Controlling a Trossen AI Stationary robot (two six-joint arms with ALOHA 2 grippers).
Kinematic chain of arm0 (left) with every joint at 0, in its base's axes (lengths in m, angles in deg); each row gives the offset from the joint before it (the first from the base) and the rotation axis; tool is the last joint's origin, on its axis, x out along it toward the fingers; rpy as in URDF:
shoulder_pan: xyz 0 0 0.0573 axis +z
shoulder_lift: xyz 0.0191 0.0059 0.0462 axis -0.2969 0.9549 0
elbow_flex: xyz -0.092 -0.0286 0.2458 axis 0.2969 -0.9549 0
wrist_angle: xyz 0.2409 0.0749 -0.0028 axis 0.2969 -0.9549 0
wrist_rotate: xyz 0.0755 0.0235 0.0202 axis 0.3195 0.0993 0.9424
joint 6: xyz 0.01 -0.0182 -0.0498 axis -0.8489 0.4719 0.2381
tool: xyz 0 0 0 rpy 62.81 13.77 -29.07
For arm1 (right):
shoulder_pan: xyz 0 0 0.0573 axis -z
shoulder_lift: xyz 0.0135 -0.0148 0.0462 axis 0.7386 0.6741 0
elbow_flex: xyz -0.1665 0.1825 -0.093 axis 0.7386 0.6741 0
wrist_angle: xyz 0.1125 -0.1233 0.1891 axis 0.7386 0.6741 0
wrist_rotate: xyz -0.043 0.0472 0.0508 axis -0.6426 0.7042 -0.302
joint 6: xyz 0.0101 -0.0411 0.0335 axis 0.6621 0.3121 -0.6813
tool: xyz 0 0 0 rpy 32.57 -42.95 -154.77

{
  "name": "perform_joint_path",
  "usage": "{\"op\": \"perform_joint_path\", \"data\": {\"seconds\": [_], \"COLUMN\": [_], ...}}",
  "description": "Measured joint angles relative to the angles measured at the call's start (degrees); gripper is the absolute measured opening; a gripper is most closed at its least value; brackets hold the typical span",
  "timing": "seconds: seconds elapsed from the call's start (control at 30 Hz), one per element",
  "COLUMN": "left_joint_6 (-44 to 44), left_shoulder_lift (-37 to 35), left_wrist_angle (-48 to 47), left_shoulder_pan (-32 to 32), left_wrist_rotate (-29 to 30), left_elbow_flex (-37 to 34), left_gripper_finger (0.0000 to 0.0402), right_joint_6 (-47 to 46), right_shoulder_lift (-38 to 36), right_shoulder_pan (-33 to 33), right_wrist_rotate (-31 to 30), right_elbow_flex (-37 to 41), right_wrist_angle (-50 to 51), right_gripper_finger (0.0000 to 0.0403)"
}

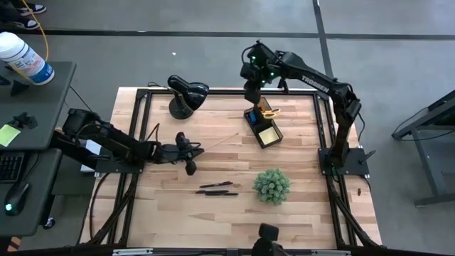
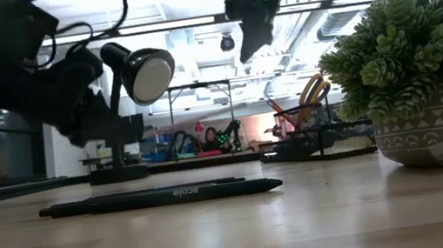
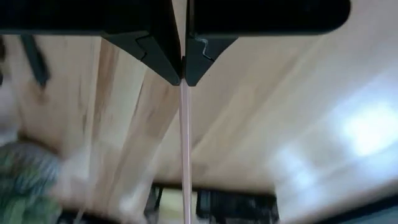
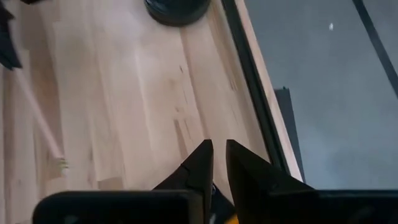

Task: Pick and place office supplies into organizer
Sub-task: Put the white pencil into the desk organizer

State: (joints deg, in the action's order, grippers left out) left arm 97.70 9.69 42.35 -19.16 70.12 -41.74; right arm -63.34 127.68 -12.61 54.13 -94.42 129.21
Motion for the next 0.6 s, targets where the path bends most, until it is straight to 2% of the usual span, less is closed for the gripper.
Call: {"op": "perform_joint_path", "data": {"seconds": [0.2,0.37,0.6], "left_joint_6": [-2.5,-6.8,-13.9], "left_shoulder_lift": [-2.2,-3.5,-4.2], "left_wrist_angle": [0.5,0.4,0.4], "left_shoulder_pan": [0.0,0.0,0.0], "left_wrist_rotate": [2.3,2.7,4.9], "left_elbow_flex": [1.2,4.2,9.2], "left_gripper_finger": [0.0000,0.0000,0.0000], "right_joint_6": [-0.7,-2.4,-2.6], "right_shoulder_lift": [-0.4,-1.0,-1.0], "right_shoulder_pan": [3.6,6.5,9.9], "right_wrist_rotate": [1.5,9.8,14.5], "right_elbow_flex": [0.0,0.0,0.0], "right_wrist_angle": [1.4,2.6,4.4], "right_gripper_finger": [0.0041,0.0043,0.0040]}}
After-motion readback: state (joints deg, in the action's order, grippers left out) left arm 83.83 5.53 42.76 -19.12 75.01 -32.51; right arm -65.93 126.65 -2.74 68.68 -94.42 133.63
